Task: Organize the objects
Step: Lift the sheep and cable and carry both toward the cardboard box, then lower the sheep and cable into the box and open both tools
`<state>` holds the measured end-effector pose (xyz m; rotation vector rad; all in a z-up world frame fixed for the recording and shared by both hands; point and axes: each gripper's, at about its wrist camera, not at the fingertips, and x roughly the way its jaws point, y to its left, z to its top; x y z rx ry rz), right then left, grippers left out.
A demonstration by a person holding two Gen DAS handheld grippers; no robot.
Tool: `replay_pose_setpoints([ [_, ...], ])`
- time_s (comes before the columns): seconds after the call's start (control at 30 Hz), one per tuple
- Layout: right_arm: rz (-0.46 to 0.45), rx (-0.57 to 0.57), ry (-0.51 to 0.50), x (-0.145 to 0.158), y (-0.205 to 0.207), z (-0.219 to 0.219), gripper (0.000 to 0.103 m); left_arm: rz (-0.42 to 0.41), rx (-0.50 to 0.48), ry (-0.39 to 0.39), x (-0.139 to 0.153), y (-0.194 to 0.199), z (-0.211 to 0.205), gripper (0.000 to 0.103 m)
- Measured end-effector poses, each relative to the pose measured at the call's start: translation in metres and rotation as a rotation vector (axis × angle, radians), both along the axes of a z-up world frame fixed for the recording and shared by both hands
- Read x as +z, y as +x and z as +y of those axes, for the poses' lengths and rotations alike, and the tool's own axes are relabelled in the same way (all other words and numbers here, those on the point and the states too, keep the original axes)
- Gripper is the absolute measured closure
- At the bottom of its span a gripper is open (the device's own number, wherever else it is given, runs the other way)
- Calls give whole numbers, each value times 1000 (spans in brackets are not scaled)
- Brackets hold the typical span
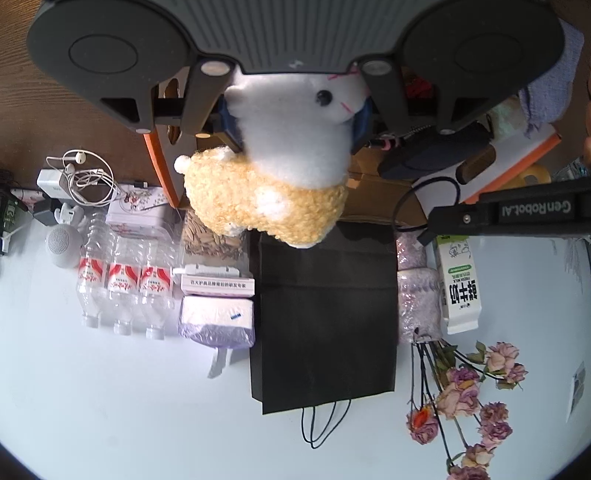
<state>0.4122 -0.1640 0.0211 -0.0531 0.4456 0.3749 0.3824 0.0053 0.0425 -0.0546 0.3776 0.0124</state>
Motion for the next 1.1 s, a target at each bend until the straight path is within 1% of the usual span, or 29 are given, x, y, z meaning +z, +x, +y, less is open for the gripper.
replay_pose_setpoints([
  [0.17, 7, 5, -8, -3, 0, 1, 46, 10, -10, 11, -3, 0, -3, 77],
  [0.2, 8, 6, -9, -3, 0, 1, 45, 12, -16, 10, -4, 0, -4, 75],
  [0.23, 10, 5, -10, -3, 0, 1, 43, 12, -13, 5, -4, 0, -4, 69],
  [0.27, 13, 3, -12, -3, 1, 1, 42, 15, -5, 5, -5, 0, -4, 44],
  [0.3, 20, 5, -13, -4, 1, 1, 32, 16, 7, 8, -5, 0, -4, 12],
  [0.33, 21, 3, -13, -4, 2, 1, 13, 7, 22, 14, -5, -1, -4, 2],
  [0.37, 19, -1, -16, -5, 1, 1, 4, -9, 40, 25, -4, -3, -4, 0],
  [0.4, 14, -6, -21, -4, 1, 1, 0, -12, 45, 33, -3, -3, -5, 0],
  [0.5, 14, -5, -25, -4, 1, 2, 0, -4, 46, 19, -3, -2, -3, 0],
  [0.7, 15, -8, -27, -5, 1, 3, 0, 11, 49, 23, -6, -1, -4, 0],
  [1.1, 14, -9, -29, -4, -2, 3, 0, 14, 47, 18, -6, -3, -4, 0],
])
